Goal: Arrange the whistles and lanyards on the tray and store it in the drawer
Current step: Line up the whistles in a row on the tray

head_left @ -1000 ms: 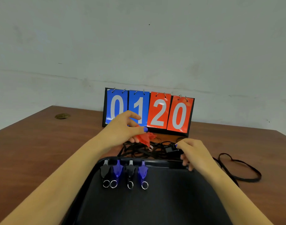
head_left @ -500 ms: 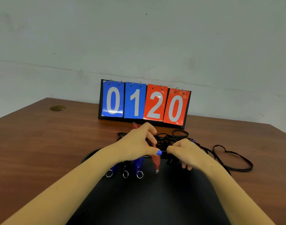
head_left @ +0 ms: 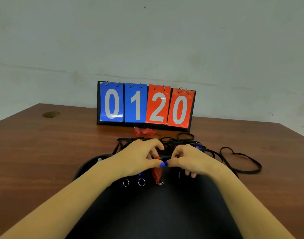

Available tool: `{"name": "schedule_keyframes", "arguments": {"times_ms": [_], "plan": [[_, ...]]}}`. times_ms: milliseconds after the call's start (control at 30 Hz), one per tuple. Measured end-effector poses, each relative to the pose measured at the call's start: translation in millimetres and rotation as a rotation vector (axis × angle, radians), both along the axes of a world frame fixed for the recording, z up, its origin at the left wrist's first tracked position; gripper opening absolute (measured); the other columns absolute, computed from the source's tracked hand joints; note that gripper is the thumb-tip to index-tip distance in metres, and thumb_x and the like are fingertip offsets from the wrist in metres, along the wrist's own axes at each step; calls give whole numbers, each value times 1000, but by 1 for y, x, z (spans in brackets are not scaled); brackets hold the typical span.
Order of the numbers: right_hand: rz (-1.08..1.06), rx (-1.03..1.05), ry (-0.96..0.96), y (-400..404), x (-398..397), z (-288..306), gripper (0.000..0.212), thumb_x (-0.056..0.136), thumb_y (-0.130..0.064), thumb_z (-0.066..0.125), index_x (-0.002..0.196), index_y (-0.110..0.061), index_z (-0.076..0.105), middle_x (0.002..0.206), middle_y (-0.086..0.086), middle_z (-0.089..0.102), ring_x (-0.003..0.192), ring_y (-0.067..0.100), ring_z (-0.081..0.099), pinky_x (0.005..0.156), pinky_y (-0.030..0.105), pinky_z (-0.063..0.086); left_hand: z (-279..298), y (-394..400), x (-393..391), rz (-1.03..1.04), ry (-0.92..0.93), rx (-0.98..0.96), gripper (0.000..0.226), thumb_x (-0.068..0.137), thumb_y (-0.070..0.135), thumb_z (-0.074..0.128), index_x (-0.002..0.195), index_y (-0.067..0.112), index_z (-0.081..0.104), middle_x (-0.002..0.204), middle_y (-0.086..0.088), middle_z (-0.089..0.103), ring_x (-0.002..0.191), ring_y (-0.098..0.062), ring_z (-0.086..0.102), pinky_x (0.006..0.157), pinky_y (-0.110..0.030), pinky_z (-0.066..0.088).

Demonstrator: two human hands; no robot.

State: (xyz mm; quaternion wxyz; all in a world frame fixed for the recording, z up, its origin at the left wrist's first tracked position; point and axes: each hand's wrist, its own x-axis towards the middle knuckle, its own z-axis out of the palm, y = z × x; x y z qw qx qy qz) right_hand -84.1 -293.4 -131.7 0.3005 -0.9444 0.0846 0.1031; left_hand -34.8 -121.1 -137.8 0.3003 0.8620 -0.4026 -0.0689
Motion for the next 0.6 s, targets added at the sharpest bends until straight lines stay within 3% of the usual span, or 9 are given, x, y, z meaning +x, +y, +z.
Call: {"name": "schedule_keyframes", "arguments": {"times_ms": [133, 267, 500, 600], "plan": [[-4, 17, -14, -2, 1, -2, 22, 83, -38, 62, 96, -21, 55, 79, -1, 58, 58, 12, 54, 48, 22, 44, -2, 2, 4, 14, -15, 21, 42, 83, 35, 64, 123, 28, 51, 98, 11, 65, 89, -3, 60, 85, -21, 46], [-15, 17, -25, -3, 0, -4, 26, 81, -38, 62, 97, -20, 55, 78, 0, 58, 56, 11, 53, 45, 21, 43, -4, 3, 6, 17, -117, 53, 35, 84, 41, 60, 117, 33, 54, 93, 19, 61, 94, 0, 53, 98, -27, 31], [-3, 29, -26, -3, 0, -4, 29, 82, -40, 63, 100, -18, 55, 78, 0, 56, 55, 11, 52, 44, 20, 41, -8, 6, 11, 37, -318, 124, 25, 88, 45, 53, 110, 35, 57, 112, 21, 56, 97, 1, 40, 91, -24, 25], [-6, 34, -22, -3, 0, -4, 28, 82, -40, 63, 98, -19, 55, 78, -1, 56, 56, 11, 52, 44, 20, 41, -4, 9, 13, 76, -365, 61, 21, 92, 39, 46, 108, 34, 59, 106, 18, 60, 88, 2, 43, 86, -25, 28]]}}
